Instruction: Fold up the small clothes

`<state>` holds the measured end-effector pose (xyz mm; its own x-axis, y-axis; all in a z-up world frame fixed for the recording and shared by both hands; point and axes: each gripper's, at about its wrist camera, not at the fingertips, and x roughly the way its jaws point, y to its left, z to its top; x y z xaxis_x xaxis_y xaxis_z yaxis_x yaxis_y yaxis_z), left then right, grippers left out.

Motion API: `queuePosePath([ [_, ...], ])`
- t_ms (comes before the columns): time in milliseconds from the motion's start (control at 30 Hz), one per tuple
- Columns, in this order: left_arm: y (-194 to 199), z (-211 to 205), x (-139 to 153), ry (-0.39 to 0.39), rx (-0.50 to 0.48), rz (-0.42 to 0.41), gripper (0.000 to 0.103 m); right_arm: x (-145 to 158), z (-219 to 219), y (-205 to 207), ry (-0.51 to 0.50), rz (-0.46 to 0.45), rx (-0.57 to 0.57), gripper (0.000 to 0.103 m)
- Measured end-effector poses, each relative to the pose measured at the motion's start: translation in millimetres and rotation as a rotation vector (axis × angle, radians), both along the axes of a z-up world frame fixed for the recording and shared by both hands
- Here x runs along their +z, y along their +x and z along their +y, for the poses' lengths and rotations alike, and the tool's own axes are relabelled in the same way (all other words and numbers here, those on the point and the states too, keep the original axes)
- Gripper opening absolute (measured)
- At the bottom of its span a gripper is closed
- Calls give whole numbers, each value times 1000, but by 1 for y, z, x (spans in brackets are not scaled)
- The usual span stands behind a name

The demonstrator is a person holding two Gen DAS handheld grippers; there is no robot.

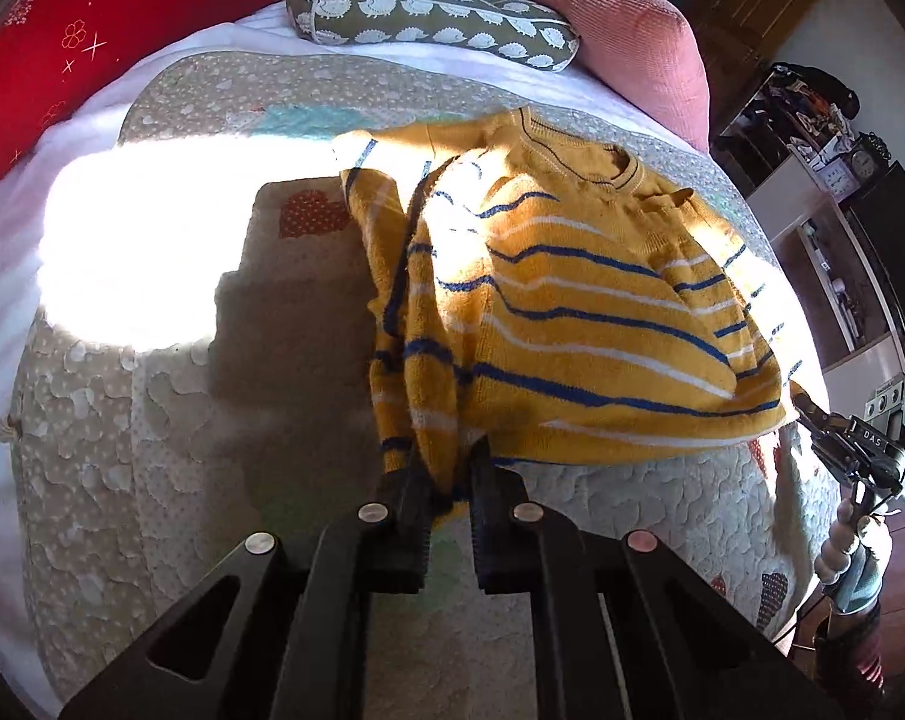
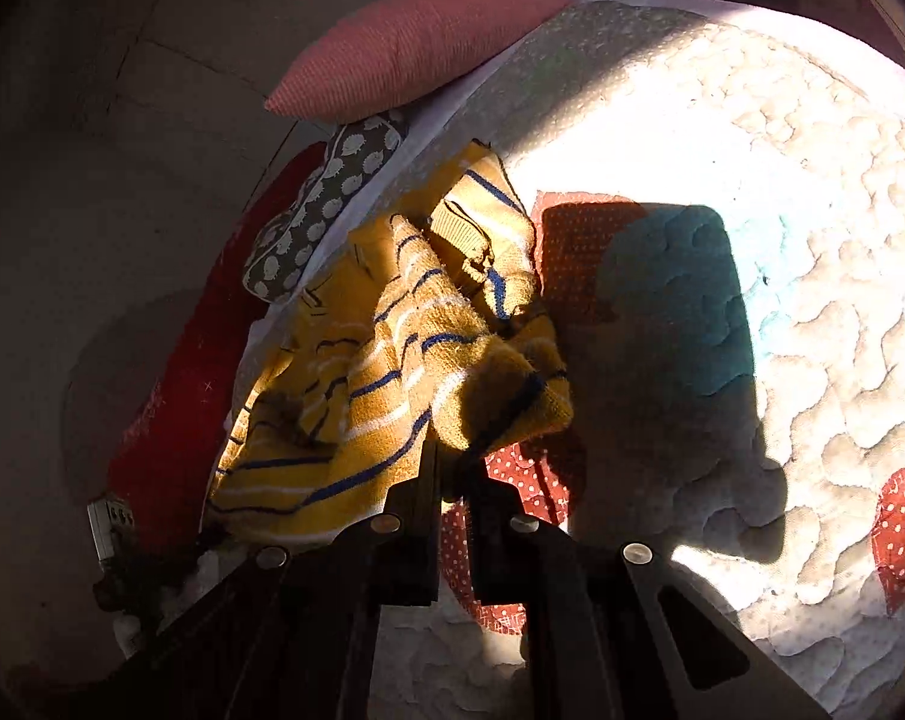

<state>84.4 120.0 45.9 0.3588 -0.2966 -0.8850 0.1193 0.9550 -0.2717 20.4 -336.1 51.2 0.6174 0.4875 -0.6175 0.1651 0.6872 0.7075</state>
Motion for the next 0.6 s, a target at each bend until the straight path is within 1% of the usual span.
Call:
queuePosePath([
  [67, -2, -3, -19, 38, 10, 39, 10, -14, 2, 3, -11, 44, 3, 7],
  [100, -3, -2, -28, 32, 24, 58, 10, -22, 2, 5, -7, 63, 10, 8],
  [167, -5, 6, -36, -28, 53, 54, 11, -30, 2, 6, 13, 75, 13, 8],
  [233, -9, 15, -32, -90, 67, 40, 14, -26, 0, 3, 5, 65, 12, 10],
  [267, -12, 19, -29, -103, 70, 33, 14, -22, 0, 1, -20, 63, 17, 14],
  [300, -15, 23, -24, -94, 72, 22, 14, -18, 0, -1, -53, 61, 23, 19],
  [333, -18, 26, -18, -67, 72, 7, 15, -13, -1, -4, -87, 57, 27, 22],
  [367, -21, 29, -11, -39, 68, -13, 15, -7, -2, -7, -121, 48, 25, 27],
  [433, -27, 35, 5, -17, 71, -59, 16, 6, -6, -12, -189, 26, 10, 31],
  [533, -26, 38, 31, -48, 72, -118, 21, 27, -9, -14, -272, -27, -23, 31],
  [567, -21, 34, 37, -68, 65, -129, 23, 35, -7, -11, -291, -52, -17, 31],
  [600, -15, 28, 41, -89, 52, -133, 28, 41, -3, -5, -302, -74, 2, 31],
])
